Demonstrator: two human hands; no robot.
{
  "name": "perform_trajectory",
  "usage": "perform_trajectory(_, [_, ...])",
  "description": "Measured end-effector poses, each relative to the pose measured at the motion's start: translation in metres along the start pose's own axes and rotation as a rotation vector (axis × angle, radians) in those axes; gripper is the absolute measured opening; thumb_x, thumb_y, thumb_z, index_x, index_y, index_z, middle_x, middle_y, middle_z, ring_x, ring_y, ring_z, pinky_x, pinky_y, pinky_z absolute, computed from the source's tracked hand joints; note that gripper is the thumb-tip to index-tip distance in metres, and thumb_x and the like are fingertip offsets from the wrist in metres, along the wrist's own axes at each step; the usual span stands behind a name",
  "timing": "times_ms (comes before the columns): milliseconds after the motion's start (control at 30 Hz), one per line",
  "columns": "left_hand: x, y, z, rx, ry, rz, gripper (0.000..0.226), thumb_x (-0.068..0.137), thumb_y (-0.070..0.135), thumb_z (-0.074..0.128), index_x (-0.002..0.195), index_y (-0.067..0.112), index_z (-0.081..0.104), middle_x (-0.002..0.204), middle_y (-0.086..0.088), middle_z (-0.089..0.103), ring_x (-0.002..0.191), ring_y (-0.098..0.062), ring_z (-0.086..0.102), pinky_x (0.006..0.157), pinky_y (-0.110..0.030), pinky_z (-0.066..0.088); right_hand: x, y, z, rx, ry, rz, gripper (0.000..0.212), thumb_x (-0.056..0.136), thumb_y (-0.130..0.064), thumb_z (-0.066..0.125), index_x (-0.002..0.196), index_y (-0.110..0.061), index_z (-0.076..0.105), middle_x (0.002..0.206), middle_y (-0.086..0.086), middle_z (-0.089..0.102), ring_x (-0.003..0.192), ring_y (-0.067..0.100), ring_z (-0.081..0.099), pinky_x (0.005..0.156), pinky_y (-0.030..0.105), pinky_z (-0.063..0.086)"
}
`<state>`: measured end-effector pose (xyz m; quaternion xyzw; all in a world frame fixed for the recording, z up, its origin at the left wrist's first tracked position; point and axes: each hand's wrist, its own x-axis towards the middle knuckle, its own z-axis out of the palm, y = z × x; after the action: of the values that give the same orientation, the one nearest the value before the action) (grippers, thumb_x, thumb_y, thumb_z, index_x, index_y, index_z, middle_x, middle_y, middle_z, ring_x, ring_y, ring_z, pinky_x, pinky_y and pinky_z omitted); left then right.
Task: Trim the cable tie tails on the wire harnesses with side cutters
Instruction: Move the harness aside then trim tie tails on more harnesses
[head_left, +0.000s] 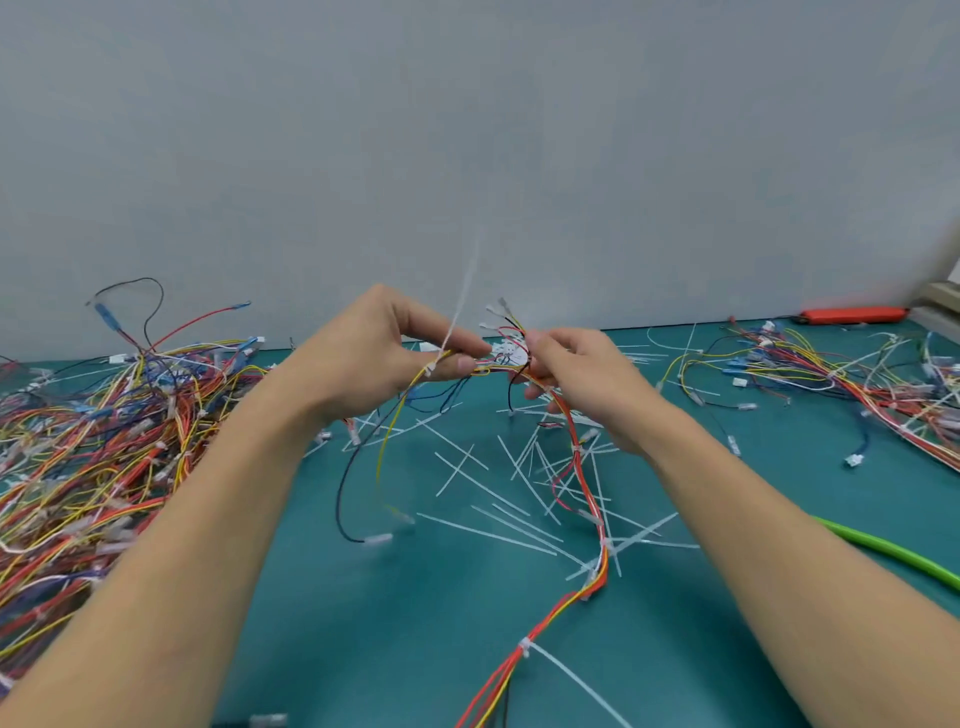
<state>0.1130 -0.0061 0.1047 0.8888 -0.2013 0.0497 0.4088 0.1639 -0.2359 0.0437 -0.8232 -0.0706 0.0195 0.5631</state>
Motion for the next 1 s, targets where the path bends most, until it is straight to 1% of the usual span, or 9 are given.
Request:
perform_trajectory(133, [-0.001,-0.006,-0.003,-0.058,0.020,0.001,0.017,0.088,0.028,0.082,0.100,0.040,0.082,0.098,0.017,0.079,0.104,0.000,0.071,0.107,-0.038,0.050,-0.002,0.004,-0.006,0.120,-0.159,0.058,0.044,0.094,-0.052,0.068,0.112,-0.012,0.075,0.102,0.003,0.080,0.075,0.009,0.063,0.064,0.027,0.047])
perform_trajectory(300, [-0.004,-0.016,-0.012,-0.037,-0.031,-0.039,0.017,0.086,0.026,0.082,0.098,0.039,0.083,0.099,0.017,0.079,0.104,0.005,0.069,0.094,-0.023,0.047,-0.003,-0.002,-0.014,0.450,-0.367,0.274,0.056,0.081,-0.058,0.066,0.111,-0.011,0.065,0.095,0.005,0.075,0.064,0.010,0.048,0.053,0.023,0.035])
perform_trajectory(400, [-0.007,-0.020,-0.017,0.034,-0.242,-0.136,0.021,0.091,0.014,0.078,0.103,0.031,0.083,0.103,0.014,0.079,0.105,-0.002,0.072,0.087,-0.015,0.052,-0.001,-0.005,-0.018,0.586,-0.304,0.293,0.040,0.095,-0.051,0.061,0.113,-0.015,0.062,0.082,-0.002,0.067,0.060,0.008,0.044,0.052,0.020,0.032])
perform_trajectory(467, [-0.008,-0.023,-0.016,0.207,-0.322,-0.199,0.033,0.098,0.005,0.066,0.111,0.032,0.079,0.105,0.014,0.079,0.102,-0.003,0.073,0.091,-0.021,0.056,-0.001,-0.008,-0.020,0.627,-0.290,0.273,0.028,0.092,-0.037,0.068,0.106,-0.013,0.066,0.083,-0.002,0.066,0.062,0.008,0.050,0.058,0.022,0.037])
perform_trajectory(533, [-0.004,-0.024,-0.010,0.359,-0.223,-0.207,0.044,0.101,0.002,0.051,0.111,0.037,0.077,0.100,0.000,0.079,0.090,-0.013,0.072,0.092,-0.035,0.058,-0.003,-0.010,-0.019,0.671,-0.292,0.248,0.014,0.089,-0.020,0.069,0.098,-0.010,0.072,0.085,0.000,0.068,0.069,0.009,0.058,0.066,0.026,0.043])
perform_trajectory(600, [0.002,-0.022,-0.003,0.369,0.028,-0.165,0.049,0.100,0.003,0.045,0.106,0.038,0.078,0.092,-0.015,0.075,0.074,-0.028,0.066,0.072,-0.033,0.055,-0.004,-0.010,-0.017,0.676,-0.246,0.193,0.018,0.095,-0.002,0.061,0.106,-0.008,0.073,0.092,0.003,0.070,0.073,0.011,0.061,0.067,0.029,0.046])
perform_trajectory(700, [0.008,-0.016,0.005,0.240,0.280,-0.074,0.044,0.098,0.003,0.049,0.098,0.035,0.079,0.067,0.009,0.067,0.042,-0.010,0.042,0.043,-0.014,0.033,-0.003,-0.010,-0.013,0.664,-0.176,0.106,0.037,0.094,0.007,0.060,0.126,-0.008,0.071,0.098,0.002,0.071,0.078,0.013,0.062,0.066,0.030,0.047])
perform_trajectory(833, [0.011,-0.010,0.021,-0.153,0.141,-0.151,0.014,0.101,0.026,0.064,0.097,0.024,0.078,0.081,0.008,0.079,0.057,0.001,0.059,0.048,-0.007,0.040,-0.006,-0.012,0.003,0.597,-0.105,-0.010,0.036,0.091,0.008,0.065,0.117,-0.015,0.076,0.096,0.001,0.076,0.080,0.013,0.065,0.075,0.031,0.045])
perform_trajectory(1000, [0.015,-0.016,0.040,-0.319,0.209,-0.269,0.026,0.099,0.043,0.064,0.097,0.020,0.076,0.090,0.000,0.079,0.064,-0.010,0.060,0.048,-0.018,0.037,-0.013,-0.011,0.024,0.465,-0.117,-0.203,0.035,0.091,0.006,0.069,0.118,-0.015,0.076,0.094,0.003,0.080,0.086,0.014,0.060,0.067,0.021,0.042])
